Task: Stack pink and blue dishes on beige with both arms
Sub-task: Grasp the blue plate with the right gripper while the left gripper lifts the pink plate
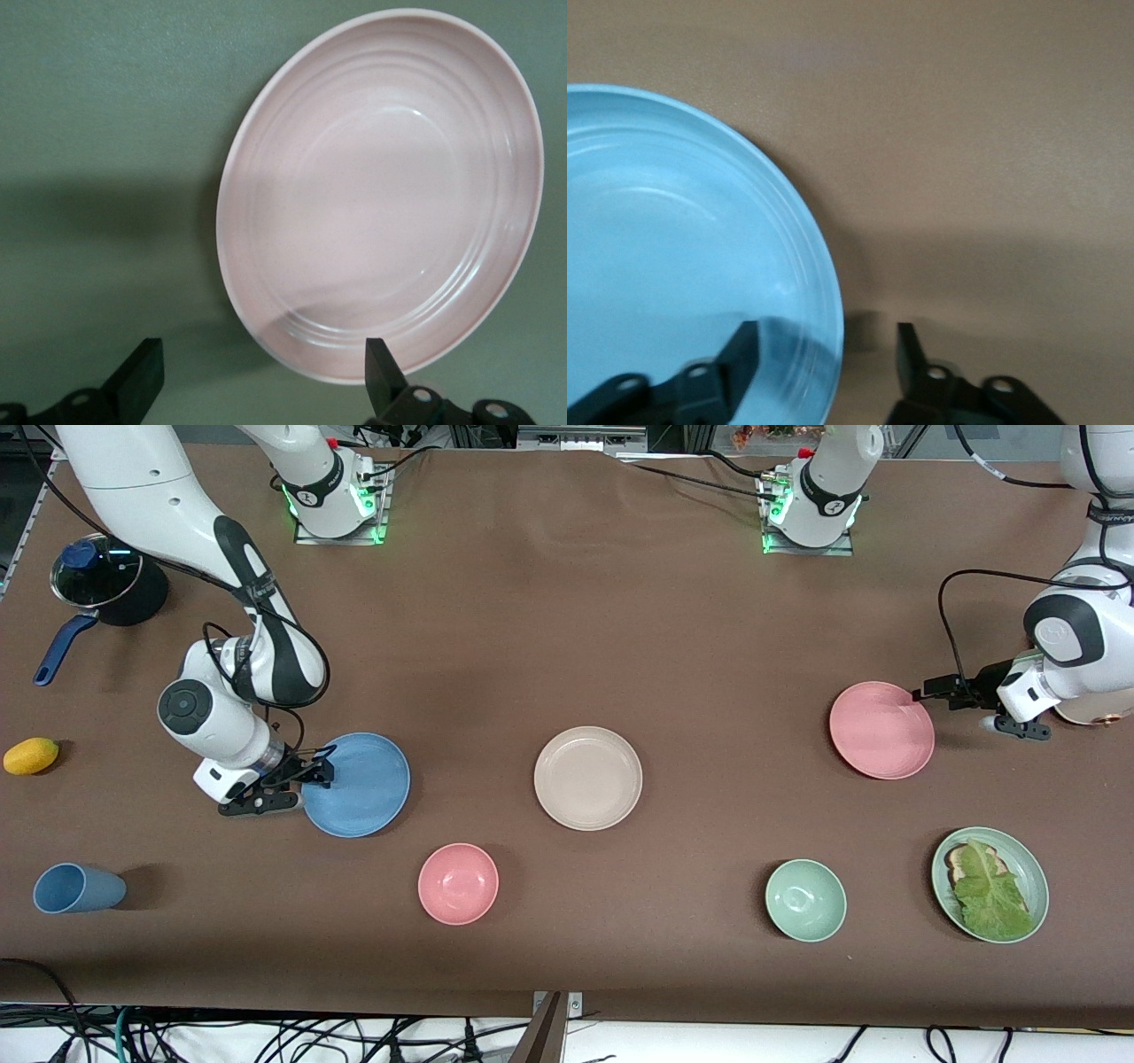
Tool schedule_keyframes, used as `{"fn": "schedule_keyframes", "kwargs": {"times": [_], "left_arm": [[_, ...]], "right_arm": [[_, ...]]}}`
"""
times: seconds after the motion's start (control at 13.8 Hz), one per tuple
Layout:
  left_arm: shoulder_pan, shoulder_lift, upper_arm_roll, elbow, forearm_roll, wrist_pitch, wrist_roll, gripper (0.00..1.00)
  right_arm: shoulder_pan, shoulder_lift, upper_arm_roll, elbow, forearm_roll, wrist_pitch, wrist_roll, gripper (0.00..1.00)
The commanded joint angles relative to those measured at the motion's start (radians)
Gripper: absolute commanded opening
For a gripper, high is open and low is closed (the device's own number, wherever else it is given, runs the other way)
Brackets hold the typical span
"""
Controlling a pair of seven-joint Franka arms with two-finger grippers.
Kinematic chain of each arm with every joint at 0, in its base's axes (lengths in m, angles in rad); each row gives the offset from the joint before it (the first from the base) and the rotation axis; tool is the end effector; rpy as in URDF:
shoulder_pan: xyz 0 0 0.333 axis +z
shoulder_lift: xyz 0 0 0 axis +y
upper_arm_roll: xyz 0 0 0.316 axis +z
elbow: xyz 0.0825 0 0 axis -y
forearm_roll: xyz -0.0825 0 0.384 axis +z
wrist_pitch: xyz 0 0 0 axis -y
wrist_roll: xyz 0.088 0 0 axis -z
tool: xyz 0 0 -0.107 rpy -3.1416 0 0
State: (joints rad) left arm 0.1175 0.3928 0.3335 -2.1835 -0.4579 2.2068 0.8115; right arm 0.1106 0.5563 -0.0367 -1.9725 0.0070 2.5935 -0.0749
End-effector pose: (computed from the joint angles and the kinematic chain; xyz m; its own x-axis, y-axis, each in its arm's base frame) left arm 0.4737 0.2186 0.1930 0.9888 -0.0507 -0.1404 -0.0005 -0.9417 0.3364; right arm 0.6183 0.0463 0.1902 0.9868 0.1489 0.0637 0.1479 -0.9888 0.0202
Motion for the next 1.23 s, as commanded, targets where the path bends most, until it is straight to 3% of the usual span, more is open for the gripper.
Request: {"fn": "schedule_keyframes", "kwargs": {"times": [0.0, 0.22, 0.29, 0.36, 0.44, 0.51, 0.58, 0.65, 1.16], "left_arm": [[0.002, 0.041, -0.004, 0.002, -0.082, 0.031, 0.026, 1.00], [0.002, 0.046, -0.007, 0.007, -0.100, 0.053, 0.015, 0.98], [0.001, 0.046, -0.008, 0.008, -0.102, 0.054, 0.014, 0.91], [0.001, 0.046, -0.008, 0.008, -0.107, 0.060, 0.012, 0.57], [-0.001, 0.046, -0.008, 0.008, -0.107, 0.065, 0.006, 0.32], [-0.002, 0.044, -0.008, 0.008, -0.107, 0.064, 0.002, 0.15], [-0.002, 0.044, -0.008, 0.008, -0.107, 0.063, 0.002, 0.05], [-0.004, 0.043, -0.010, 0.008, -0.105, 0.063, 0.002, 0.00], [-0.012, 0.034, -0.010, 0.008, -0.088, 0.063, 0.017, 0.00]], "right_arm": [[-0.008, -0.027, 0.003, -0.031, 0.004, 0.004, 0.007, 0.45], [-0.016, -0.026, 0.003, -0.028, 0.004, 0.002, 0.001, 0.19], [-0.016, -0.026, 0.003, -0.026, 0.004, -0.003, -0.002, 0.06], [-0.016, -0.026, 0.003, -0.017, 0.002, -0.027, -0.002, 0.00], [-0.017, -0.026, 0.003, 0.001, 0.002, -0.059, -0.003, 0.00], [-0.019, -0.026, 0.003, 0.018, 0.001, -0.090, -0.005, 0.00], [-0.019, -0.029, 0.004, 0.036, 0.001, -0.117, -0.005, 0.00], [-0.019, -0.032, 0.006, 0.059, 0.001, -0.150, -0.003, 0.00], [-0.006, -0.082, 0.035, 0.311, -0.001, -0.493, -0.025, 0.00]]}}
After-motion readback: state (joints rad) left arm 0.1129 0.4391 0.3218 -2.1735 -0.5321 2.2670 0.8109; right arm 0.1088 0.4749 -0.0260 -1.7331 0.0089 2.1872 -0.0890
